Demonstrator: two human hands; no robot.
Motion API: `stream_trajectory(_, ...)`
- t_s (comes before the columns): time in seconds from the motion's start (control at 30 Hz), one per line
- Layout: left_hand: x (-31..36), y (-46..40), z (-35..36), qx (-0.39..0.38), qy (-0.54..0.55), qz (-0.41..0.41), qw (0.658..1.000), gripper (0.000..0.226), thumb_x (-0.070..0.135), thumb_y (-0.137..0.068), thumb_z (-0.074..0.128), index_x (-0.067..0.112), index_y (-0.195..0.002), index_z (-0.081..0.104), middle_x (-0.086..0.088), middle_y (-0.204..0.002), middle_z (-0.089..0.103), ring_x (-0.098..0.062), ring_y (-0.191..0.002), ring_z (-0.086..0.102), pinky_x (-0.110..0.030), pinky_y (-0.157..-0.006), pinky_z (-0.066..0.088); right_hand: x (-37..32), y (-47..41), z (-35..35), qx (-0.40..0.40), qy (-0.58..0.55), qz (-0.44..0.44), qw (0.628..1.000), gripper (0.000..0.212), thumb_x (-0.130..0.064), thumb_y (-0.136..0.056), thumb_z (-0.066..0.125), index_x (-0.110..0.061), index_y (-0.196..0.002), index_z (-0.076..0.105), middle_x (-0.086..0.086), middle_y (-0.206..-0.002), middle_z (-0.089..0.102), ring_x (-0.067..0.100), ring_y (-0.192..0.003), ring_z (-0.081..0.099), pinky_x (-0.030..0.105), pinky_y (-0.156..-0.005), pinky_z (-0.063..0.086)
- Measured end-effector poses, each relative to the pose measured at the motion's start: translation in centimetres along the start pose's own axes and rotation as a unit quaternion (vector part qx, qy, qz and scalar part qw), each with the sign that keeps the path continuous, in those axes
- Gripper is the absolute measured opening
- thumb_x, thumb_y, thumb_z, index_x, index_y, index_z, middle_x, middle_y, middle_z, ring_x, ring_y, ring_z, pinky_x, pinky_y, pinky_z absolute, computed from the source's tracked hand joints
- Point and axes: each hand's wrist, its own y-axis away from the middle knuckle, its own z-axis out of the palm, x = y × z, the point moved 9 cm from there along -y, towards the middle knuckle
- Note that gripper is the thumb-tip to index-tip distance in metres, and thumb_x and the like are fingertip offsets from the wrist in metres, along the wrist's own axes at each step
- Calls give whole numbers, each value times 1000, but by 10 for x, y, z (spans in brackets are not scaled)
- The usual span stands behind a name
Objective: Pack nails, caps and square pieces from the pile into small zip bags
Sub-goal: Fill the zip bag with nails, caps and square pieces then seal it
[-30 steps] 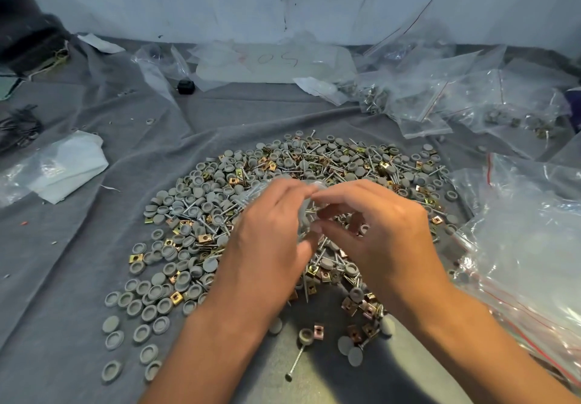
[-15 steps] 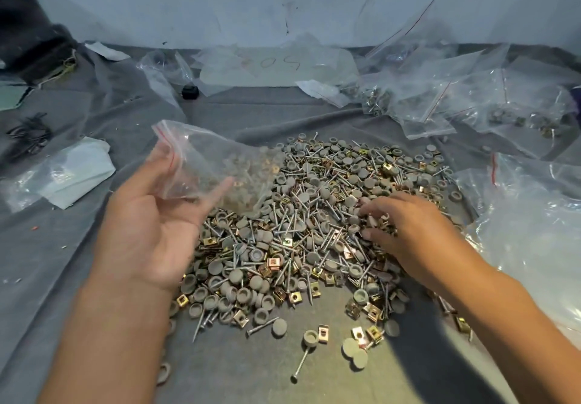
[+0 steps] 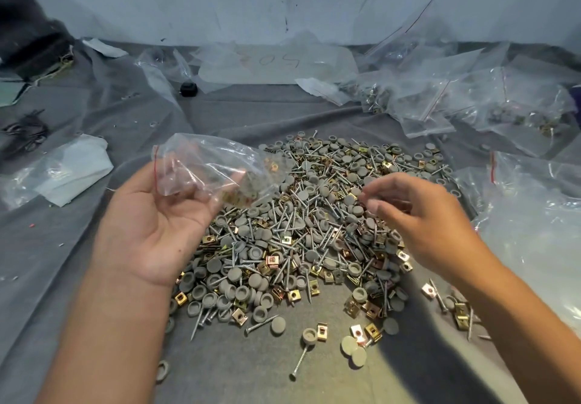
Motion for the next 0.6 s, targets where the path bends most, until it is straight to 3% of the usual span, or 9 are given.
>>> stream_trajectory(0.07,16,10,4,13,-106,109,988,23,15,-88,64,12,-111,71,2,-107,76,-16,-106,71,-43,-87,60,-7,-2,2,-23,-192,25,981,24,-25,-83,73,-25,-107,68,-12,-104,77,1,-93,72,13,-64,53)
stream_trajectory(0.1,29,20,13,22,-249,211,945,28,16,-91,66,18,-119,68,10,-102,75,-5,-95,71,-28,-80,60,-9,-2,3,-25,-269,39,962,29,-25,-78,76,-19,-106,68,-5,-104,78,8,-92,74,15,-62,53)
stream_trajectory(0.13,37,35,30,26,-408,315,856,31,19,-92,68,24,-122,67,14,-98,73,1,-85,68,-13,-72,55,-10,-1,3,-20,-320,50,946,33,-27,-72,80,-17,-102,70,1,-103,78,12,-90,75,16,-62,53)
stream_trajectory(0.2,20,57,66,-20,-605,432,668,33,21,-90,70,27,-123,65,16,-102,64,3,-74,56,-6,-67,47,-13,0,4,-12,-375,57,925,34,-31,-62,84,-19,-92,75,7,-100,78,15,-89,76,18,-61,54)
stream_trajectory(0.23,0,58,73,-54,-657,420,624,36,23,-89,69,27,-124,64,14,-109,62,5,-74,53,-6,-72,48,-16,1,5,-14,-388,50,920,31,-32,-61,84,-20,-89,78,8,-99,78,16,-90,76,18,-61,54)
stream_trajectory(0.37,-57,52,84,-152,-746,332,557,46,28,-85,70,28,-130,58,12,-123,60,5,-93,51,-27,-94,54,-41,8,9,-31,-348,-39,936,20,-26,-75,80,-21,-95,79,6,-100,78,15,-87,74,17,-64,53)
stream_trajectory(0.43,-66,55,87,-170,-746,330,553,50,26,-82,73,27,-130,58,14,-121,59,1,-100,54,-22,-95,51,-57,14,13,-22,-278,-102,955,17,-18,-82,77,-16,-99,79,2,-98,78,14,-86,74,19,-71,57)
stream_trajectory(0.5,-73,56,87,-182,-743,331,553,49,21,-81,77,24,-127,59,14,-118,58,-1,-99,55,-15,-90,49,-75,24,13,45,-125,-199,971,18,-18,-83,77,-16,-102,79,-4,-99,77,11,-93,73,20,-79,58)
stream_trajectory(0.6,-75,51,84,-184,-745,317,558,50,12,-80,82,22,-125,61,17,-114,55,-1,-94,54,-8,-85,45,-93,40,17,148,56,-304,939,19,-16,-82,79,-12,-101,79,-2,-101,72,5,-95,68,18,-84,55)
